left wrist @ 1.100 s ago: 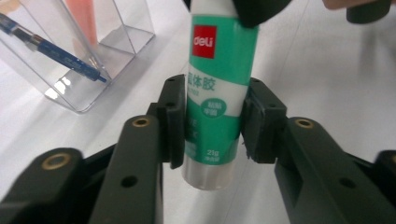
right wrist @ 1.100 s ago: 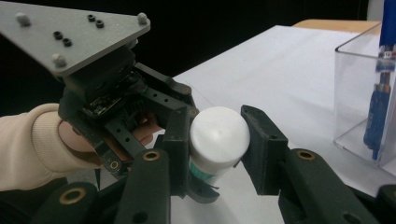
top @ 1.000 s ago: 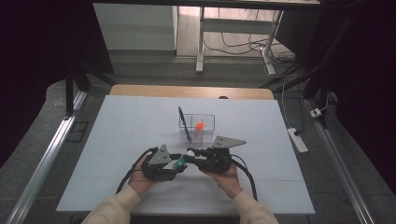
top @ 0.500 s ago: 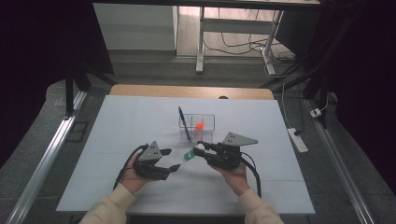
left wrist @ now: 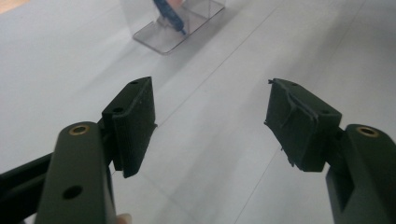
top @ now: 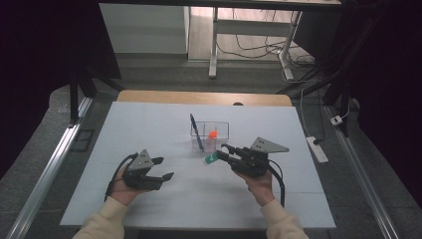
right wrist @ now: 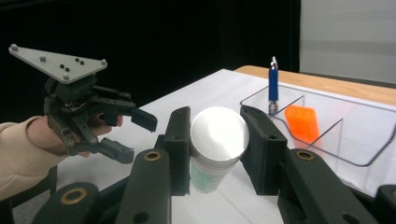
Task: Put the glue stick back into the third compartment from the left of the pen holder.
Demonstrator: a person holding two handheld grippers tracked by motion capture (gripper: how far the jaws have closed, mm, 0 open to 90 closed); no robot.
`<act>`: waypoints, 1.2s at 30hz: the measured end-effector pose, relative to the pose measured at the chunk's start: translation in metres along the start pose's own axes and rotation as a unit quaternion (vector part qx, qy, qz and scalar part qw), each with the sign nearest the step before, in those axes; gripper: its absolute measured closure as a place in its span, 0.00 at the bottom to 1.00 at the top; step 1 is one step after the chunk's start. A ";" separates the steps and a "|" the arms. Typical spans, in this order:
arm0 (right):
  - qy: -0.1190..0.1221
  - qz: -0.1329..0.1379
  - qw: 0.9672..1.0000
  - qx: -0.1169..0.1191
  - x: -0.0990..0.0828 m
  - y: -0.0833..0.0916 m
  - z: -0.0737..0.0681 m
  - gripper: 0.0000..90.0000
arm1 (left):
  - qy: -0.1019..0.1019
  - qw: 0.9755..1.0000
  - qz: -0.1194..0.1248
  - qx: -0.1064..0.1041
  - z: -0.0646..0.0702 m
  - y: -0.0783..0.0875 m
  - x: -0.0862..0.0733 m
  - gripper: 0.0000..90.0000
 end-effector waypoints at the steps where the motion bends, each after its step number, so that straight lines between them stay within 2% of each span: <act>1: 0.000 0.003 1.000 -0.002 0.001 0.002 0.000 0.72 | 0.002 1.000 -0.001 0.001 -0.001 0.002 -0.002 0.36; 17: -0.007 0.043 0.998 -0.035 0.017 0.031 0.010 0.72 | 0.032 0.999 -0.006 0.006 -0.008 0.017 -0.029 0.36; 24: -0.010 0.050 0.997 -0.053 0.024 0.038 0.017 0.72 | 0.040 0.999 -0.007 0.008 -0.010 0.020 -0.036 0.36; 28: -0.013 0.054 0.996 -0.064 0.031 0.038 0.023 0.72 | 0.040 0.999 -0.007 0.007 -0.010 0.022 -0.038 0.36; 36: -0.013 0.035 0.995 -0.089 0.049 0.026 0.040 0.72 | 0.043 0.999 -0.007 0.007 -0.012 0.022 -0.040 0.35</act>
Point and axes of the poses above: each handheld gripper's, and its own axes: y roughly backward along the jaws, x roughly out of its top, z roughly to its right, the point moved 1 cm from there along -y, roughly forward along the jaws, and after that the axes turned 11 degrees about -z, right-handed, at the moved point
